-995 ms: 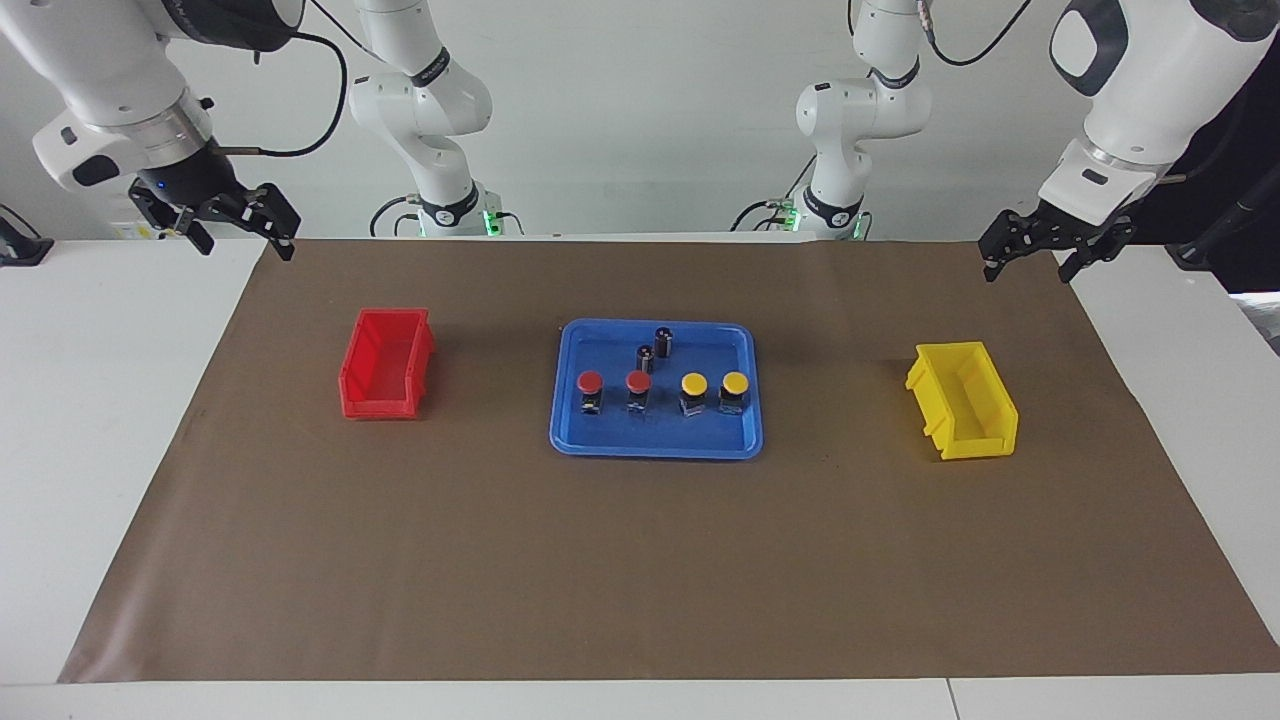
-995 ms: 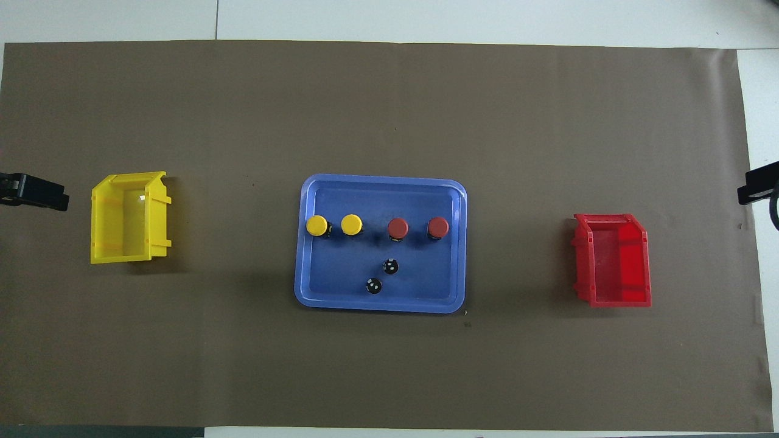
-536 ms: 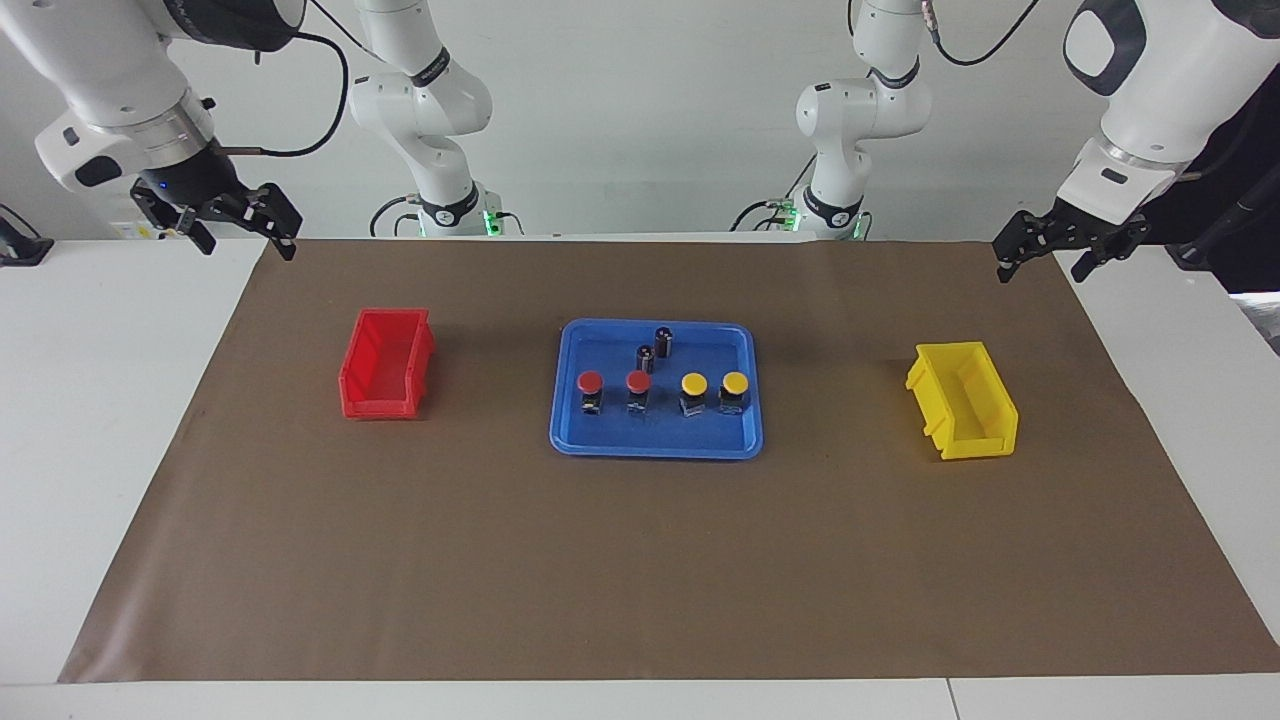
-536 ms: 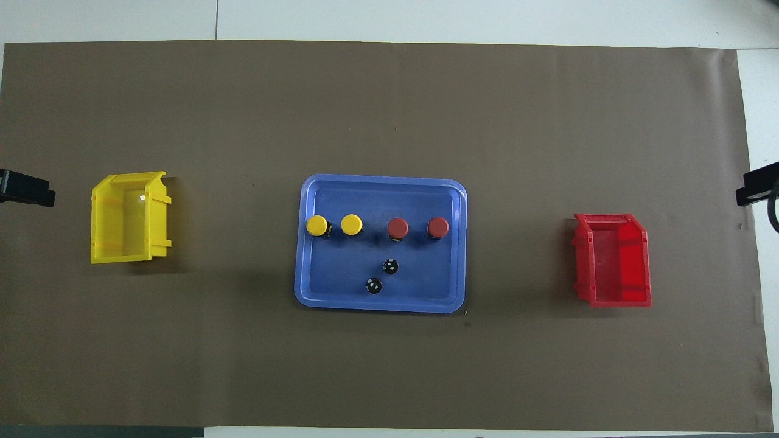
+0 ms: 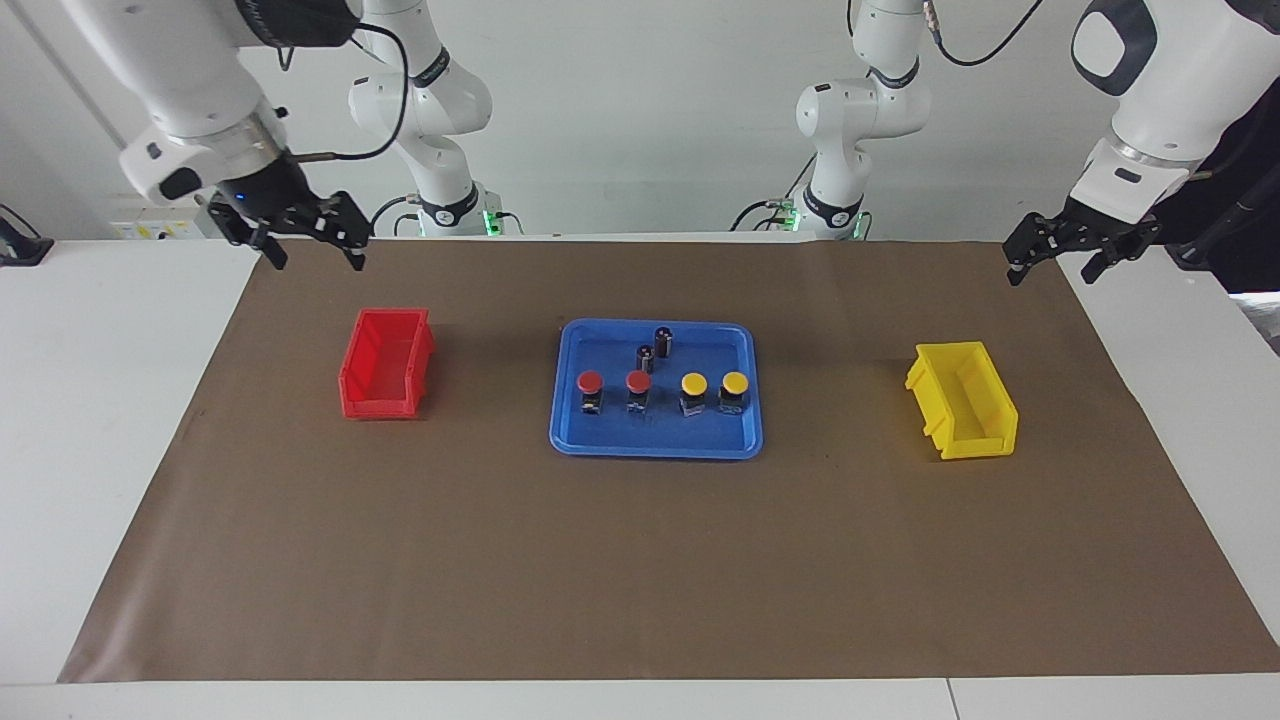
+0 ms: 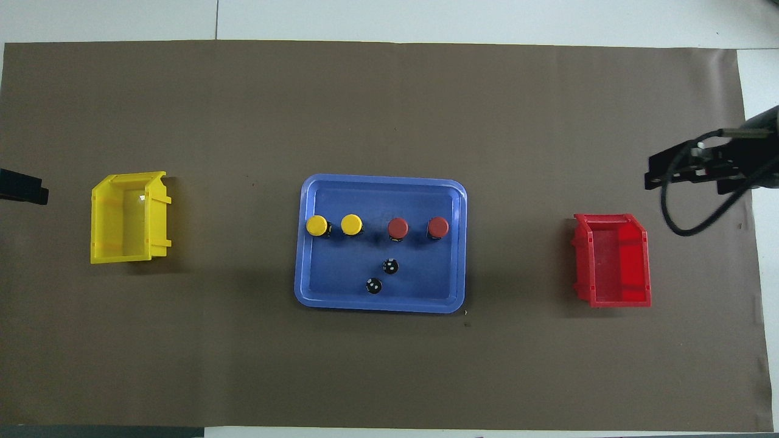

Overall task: Sort red and yellow buttons by color
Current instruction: 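Grasp the outer red button with the right gripper while the left gripper reaches yellow, then place the red button in the red bin while the left gripper grasps yellow, then carry the yellow button into the yellow bin with the left gripper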

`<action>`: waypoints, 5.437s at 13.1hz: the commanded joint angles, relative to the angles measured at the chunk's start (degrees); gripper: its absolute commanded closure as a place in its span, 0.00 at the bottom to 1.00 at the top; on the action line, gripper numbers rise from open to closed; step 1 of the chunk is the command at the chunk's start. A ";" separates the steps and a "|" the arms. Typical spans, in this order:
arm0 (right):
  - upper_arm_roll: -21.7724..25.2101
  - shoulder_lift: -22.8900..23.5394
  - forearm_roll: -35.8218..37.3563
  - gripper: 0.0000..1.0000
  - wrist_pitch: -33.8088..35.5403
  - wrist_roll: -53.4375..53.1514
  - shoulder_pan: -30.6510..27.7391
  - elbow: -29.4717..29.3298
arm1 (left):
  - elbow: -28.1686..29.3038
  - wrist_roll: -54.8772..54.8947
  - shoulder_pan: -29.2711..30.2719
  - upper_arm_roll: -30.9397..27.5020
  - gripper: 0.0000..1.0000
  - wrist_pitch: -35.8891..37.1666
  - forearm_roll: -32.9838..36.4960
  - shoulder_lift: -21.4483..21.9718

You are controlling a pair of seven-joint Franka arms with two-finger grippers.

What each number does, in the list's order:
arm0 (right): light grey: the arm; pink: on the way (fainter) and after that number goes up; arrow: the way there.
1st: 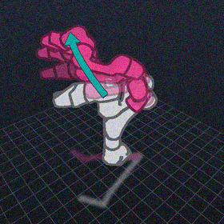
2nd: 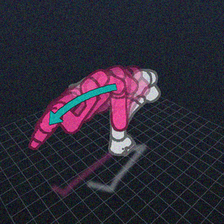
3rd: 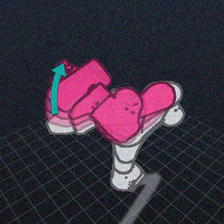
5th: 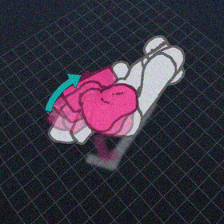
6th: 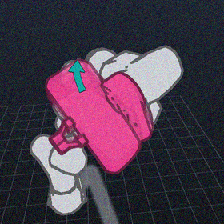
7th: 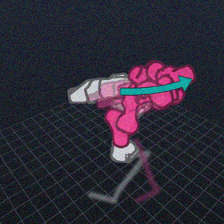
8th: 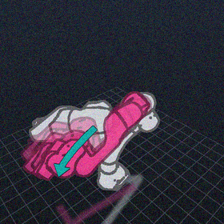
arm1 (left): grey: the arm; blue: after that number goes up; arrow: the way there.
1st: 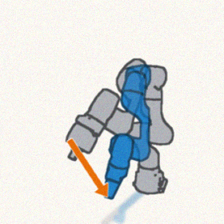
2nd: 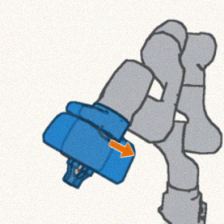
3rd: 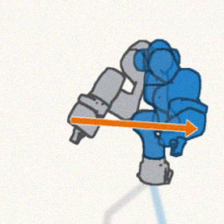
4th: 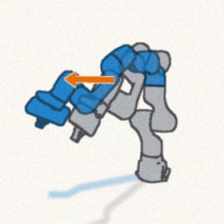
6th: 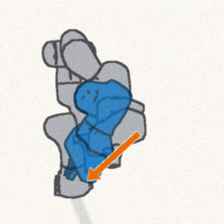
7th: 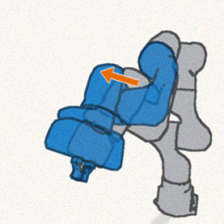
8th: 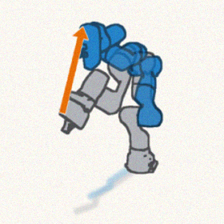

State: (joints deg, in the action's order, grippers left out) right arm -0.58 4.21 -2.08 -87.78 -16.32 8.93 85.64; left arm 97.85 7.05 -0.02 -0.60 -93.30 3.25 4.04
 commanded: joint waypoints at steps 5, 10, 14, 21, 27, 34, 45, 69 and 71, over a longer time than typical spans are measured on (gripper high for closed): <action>-0.29 7.67 -0.21 0.00 -27.04 -18.65 15.24 15.21 | 2.17 -1.24 -0.94 0.51 0.00 -0.39 0.88 1.67; -0.47 6.69 -0.30 0.07 -36.49 -18.66 17.53 25.62 | 15.34 -13.43 -6.29 0.77 0.01 -9.44 -4.12 7.91; -0.47 9.06 -0.21 0.20 -40.45 -18.74 18.94 27.12 | 18.24 -26.17 -15.86 0.77 0.03 -13.10 -7.01 6.33; -0.47 8.72 -0.21 0.37 -43.52 -18.04 19.02 29.58 | 25.37 -45.52 -28.70 0.77 0.11 -27.52 -7.29 0.63; -0.47 9.33 -0.21 0.81 -41.69 -17.69 19.11 27.23 | 25.28 -50.46 -31.62 0.77 0.12 -35.89 -7.29 -5.26; -0.03 -5.74 -0.21 0.81 -20.96 5.45 5.71 26.39 | 23.44 -51.25 -32.94 0.69 0.14 -40.47 -7.29 -9.92; 0.06 -23.37 -0.21 0.81 -33.22 30.91 -16.04 57.43 | 22.91 -50.99 -33.38 0.69 0.25 -41.69 -7.29 -11.34; -0.29 -16.25 -0.21 0.49 -37.83 29.51 -13.94 55.27 | 12.89 -36.65 -21.47 0.07 0.96 -15.26 -6.85 -5.45; -0.38 -16.16 -0.21 0.41 -36.58 29.42 -13.94 54.72 | 13.59 -21.52 -12.06 0.07 0.95 -13.49 -6.85 -5.36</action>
State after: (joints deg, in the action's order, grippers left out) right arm -0.48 -13.30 -1.95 -125.87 12.94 -4.79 142.21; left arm 110.03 -25.32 -19.33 -0.89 -108.45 -3.06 -1.97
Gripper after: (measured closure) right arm 0.458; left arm 0.595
